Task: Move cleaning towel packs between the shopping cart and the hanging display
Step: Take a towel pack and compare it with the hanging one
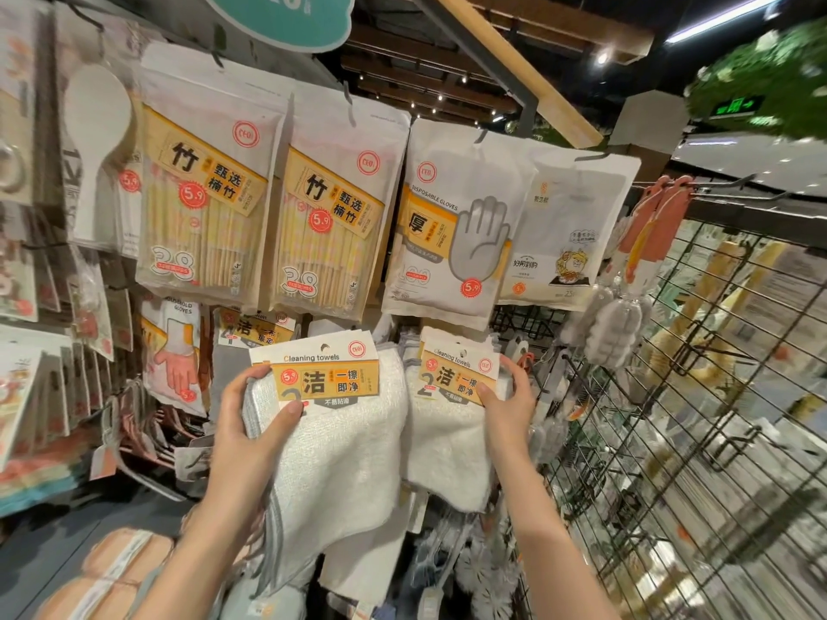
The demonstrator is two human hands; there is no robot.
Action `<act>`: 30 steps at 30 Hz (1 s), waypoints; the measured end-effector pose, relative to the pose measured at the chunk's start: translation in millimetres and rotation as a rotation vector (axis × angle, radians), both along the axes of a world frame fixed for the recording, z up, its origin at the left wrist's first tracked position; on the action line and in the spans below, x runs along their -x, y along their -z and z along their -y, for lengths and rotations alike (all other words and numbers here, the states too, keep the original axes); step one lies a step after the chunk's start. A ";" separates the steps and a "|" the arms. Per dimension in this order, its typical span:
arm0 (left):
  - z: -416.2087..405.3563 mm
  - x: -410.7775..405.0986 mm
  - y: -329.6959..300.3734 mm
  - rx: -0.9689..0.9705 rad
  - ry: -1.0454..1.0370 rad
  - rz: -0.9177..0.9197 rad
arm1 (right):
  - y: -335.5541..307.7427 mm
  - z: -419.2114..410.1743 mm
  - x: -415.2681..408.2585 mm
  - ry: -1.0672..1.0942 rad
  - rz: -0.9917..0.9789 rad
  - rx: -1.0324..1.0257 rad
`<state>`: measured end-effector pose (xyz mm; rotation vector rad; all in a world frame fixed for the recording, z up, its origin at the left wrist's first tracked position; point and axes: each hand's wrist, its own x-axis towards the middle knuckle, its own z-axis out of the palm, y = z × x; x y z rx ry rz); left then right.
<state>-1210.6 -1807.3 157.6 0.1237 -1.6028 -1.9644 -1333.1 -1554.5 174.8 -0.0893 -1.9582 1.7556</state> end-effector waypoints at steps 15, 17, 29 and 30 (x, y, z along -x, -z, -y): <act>-8.1 -5.3 -7.0 0.021 0.025 0.010 | 4.9 2.0 36.9 -0.048 0.106 -0.162; -9.2 -5.9 -9.3 -0.006 0.028 0.025 | 3.7 2.2 42.0 -0.063 0.141 -0.162; -8.3 -11.3 -7.7 0.007 0.112 0.060 | -13.3 -3.7 11.3 -0.225 0.264 -0.315; -7.5 -11.7 -6.7 0.002 0.125 0.060 | -13.3 -3.3 7.3 -0.230 0.281 -0.329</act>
